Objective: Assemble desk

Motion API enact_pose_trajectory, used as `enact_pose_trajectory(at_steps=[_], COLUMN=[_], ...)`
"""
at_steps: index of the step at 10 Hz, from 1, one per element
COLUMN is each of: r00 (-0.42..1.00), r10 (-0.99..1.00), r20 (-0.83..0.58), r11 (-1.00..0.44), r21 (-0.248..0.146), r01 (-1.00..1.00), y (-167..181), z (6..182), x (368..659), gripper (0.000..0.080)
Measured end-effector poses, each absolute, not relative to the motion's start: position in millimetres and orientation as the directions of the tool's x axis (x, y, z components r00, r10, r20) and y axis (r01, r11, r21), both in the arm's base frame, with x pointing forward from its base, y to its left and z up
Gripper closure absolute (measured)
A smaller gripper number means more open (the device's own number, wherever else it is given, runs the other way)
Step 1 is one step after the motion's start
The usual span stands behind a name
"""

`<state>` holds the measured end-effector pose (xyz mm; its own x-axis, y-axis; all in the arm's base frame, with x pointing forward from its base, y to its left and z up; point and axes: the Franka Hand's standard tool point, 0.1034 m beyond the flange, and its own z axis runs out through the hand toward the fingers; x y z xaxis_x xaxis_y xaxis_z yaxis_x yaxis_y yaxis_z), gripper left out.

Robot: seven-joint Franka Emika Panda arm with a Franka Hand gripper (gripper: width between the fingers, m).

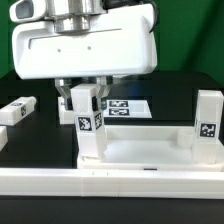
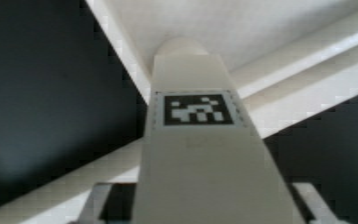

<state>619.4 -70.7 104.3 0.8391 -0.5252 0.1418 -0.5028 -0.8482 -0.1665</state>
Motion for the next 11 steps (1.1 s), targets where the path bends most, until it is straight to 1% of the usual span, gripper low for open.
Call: enact_pose_trajectory(at_steps=[2, 4, 5, 7, 9, 10, 11], r00=[0.710, 0.529, 0.469, 0.285, 0.174, 0.161, 0.178], r10=[-0.697, -0.847, -0.882, -0.958, -0.984, -0.986, -0.983], r20=[0.101, 0.053, 0.044, -0.004, -0.036, -0.040, -0.036], r11=[-0.714, -0.527, -0.467, -0.277, -0.162, -0.148, -0.166], r21=[-0.196, -0.218, -0.225, -0.230, -0.223, -0.221, -0.222], r01=[-0.672, -0.821, -0.856, -0.933, -0.961, -0.964, -0.961], y=[-71.5, -70.7, -69.5, -68.6, -69.1, -69.2, -69.0], z=[104.0, 103.2, 103.2, 102.8, 102.9, 102.9, 102.8], x=[618.2, 616.9, 617.7, 617.4, 616.8, 616.7, 616.7], gripper=[0.0508, 0.0508, 0.0508, 0.0507, 0.0507, 0.0507, 0.0507])
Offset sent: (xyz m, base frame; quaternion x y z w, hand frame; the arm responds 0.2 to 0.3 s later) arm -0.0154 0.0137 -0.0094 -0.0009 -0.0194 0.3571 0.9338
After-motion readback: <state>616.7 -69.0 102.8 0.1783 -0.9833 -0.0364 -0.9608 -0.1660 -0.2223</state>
